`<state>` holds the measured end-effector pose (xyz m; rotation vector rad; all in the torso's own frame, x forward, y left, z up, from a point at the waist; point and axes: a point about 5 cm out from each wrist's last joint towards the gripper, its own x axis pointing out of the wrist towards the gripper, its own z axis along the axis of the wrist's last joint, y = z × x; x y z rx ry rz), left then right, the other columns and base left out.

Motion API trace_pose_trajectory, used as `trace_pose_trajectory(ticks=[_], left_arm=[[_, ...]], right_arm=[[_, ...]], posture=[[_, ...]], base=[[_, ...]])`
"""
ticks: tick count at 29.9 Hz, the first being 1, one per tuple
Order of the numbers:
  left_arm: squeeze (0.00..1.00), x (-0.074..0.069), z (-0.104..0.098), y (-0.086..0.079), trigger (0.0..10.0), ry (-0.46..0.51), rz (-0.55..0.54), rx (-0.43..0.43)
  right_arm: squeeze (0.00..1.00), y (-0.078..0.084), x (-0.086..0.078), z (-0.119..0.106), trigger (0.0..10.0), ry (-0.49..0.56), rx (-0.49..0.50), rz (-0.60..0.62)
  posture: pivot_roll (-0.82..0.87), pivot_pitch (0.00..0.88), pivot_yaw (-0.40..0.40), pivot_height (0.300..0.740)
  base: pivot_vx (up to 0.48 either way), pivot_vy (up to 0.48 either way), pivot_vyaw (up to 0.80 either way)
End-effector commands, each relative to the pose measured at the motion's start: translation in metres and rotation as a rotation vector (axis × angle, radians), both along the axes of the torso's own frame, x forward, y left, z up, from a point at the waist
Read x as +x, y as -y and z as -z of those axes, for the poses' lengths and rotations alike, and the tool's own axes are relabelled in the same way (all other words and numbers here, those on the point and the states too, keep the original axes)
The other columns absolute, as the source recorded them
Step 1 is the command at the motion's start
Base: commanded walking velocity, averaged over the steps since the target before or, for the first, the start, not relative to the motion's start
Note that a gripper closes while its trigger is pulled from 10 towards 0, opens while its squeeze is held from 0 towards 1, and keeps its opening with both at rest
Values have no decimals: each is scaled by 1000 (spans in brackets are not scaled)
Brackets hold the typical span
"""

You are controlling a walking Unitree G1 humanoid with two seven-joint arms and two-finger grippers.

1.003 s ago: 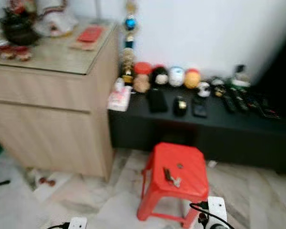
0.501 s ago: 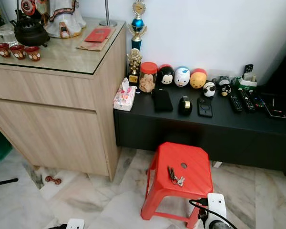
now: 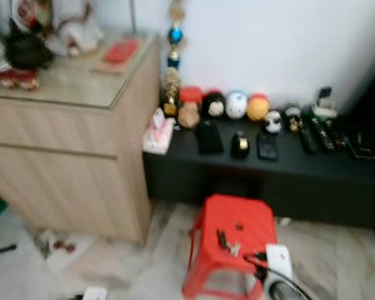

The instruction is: Hang keys on a hook

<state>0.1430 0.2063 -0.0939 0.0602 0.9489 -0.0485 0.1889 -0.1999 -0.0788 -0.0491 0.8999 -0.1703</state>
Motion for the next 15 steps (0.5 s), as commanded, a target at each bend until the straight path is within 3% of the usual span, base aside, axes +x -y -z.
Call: trace_pose_trajectory(ticks=[1,6,15], left_arm=[[0,-10,1,-14,10000,-37,-16,33],[0,-10,1,-15,10000,-34,-16,44],[0,-9,-3,-17,10000,79,-167,32]], right_arm=[[0,-15,13,-5,10000,40,33,-24],[0,-21,20,-9,10000,71,70,-37],[0,-21,20,-9,10000,82,79,-32]], posture=[[9,48,-103,740],[7,52,-102,740],[-2,62,-104,740]], base=[[277,0,0],[111,0,0],[0,0,0]])
